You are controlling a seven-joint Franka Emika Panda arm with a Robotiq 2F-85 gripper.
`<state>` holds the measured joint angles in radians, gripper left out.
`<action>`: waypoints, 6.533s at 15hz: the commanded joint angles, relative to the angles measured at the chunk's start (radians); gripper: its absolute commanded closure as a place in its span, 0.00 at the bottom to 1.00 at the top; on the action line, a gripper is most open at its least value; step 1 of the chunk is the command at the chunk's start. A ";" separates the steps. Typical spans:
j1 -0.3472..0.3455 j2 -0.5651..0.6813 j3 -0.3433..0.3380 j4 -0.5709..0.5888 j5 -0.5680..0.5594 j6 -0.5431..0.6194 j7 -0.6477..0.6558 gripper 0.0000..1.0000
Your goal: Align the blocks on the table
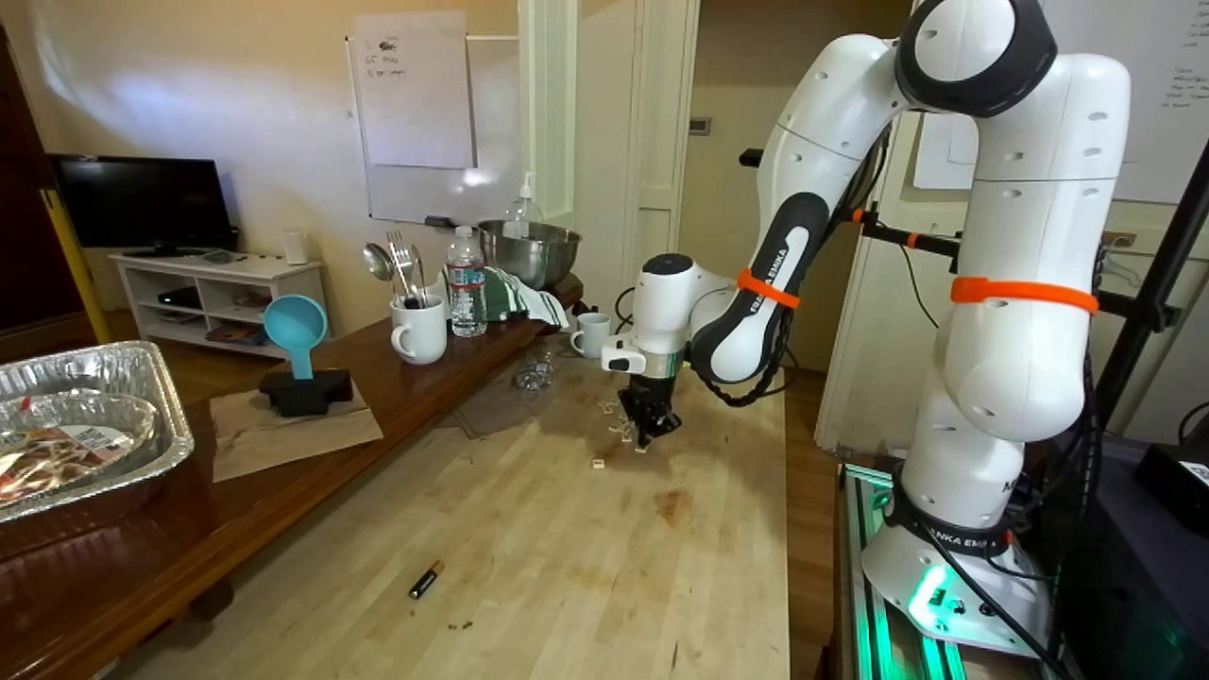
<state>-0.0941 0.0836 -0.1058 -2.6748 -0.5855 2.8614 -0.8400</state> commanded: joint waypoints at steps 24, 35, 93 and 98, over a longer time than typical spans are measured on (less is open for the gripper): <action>0.032 0.142 0.080 0.226 0.552 -0.343 0.701 1.00; 0.014 0.063 0.073 0.188 0.845 -0.337 0.766 1.00; 0.072 0.149 0.061 0.194 0.520 -0.104 0.890 1.00; 0.078 0.154 0.061 0.202 0.549 -0.113 0.971 1.00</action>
<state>-0.0347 0.1907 -0.0371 -2.5035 -0.0550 2.7699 0.0759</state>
